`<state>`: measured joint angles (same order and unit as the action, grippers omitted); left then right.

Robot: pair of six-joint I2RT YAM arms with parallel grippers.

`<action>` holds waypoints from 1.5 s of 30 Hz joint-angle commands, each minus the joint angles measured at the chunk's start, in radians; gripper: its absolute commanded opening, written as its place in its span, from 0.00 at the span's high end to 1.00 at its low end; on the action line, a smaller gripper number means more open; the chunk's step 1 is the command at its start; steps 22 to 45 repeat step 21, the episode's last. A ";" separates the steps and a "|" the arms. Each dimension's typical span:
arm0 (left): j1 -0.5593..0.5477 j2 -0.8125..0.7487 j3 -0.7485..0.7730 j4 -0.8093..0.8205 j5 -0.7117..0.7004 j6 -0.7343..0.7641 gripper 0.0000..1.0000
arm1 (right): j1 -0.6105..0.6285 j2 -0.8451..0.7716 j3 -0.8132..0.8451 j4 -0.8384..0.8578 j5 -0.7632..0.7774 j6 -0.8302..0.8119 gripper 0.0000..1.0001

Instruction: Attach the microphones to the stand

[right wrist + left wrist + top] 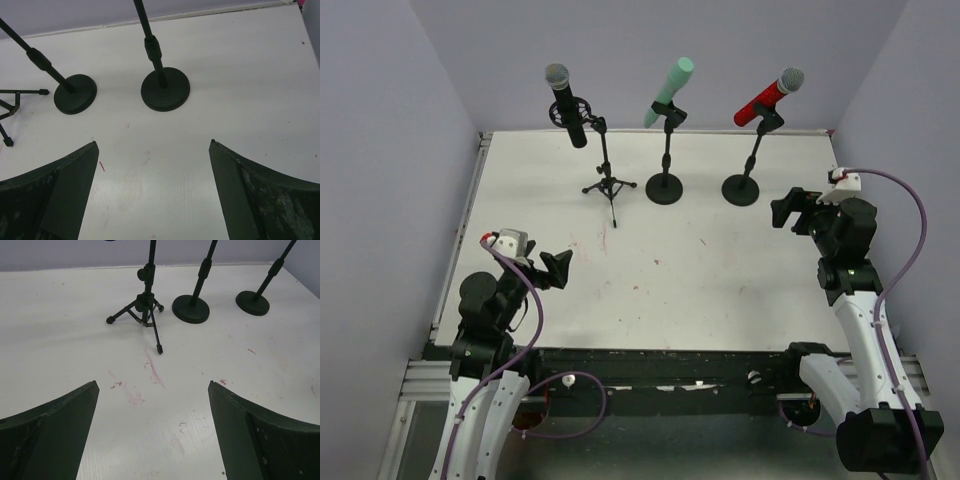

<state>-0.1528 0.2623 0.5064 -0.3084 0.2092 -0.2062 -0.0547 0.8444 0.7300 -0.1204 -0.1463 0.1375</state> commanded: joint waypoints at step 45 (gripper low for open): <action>-0.002 -0.015 0.001 0.005 -0.037 0.018 0.02 | -0.007 -0.019 0.002 -0.007 -0.052 -0.104 0.00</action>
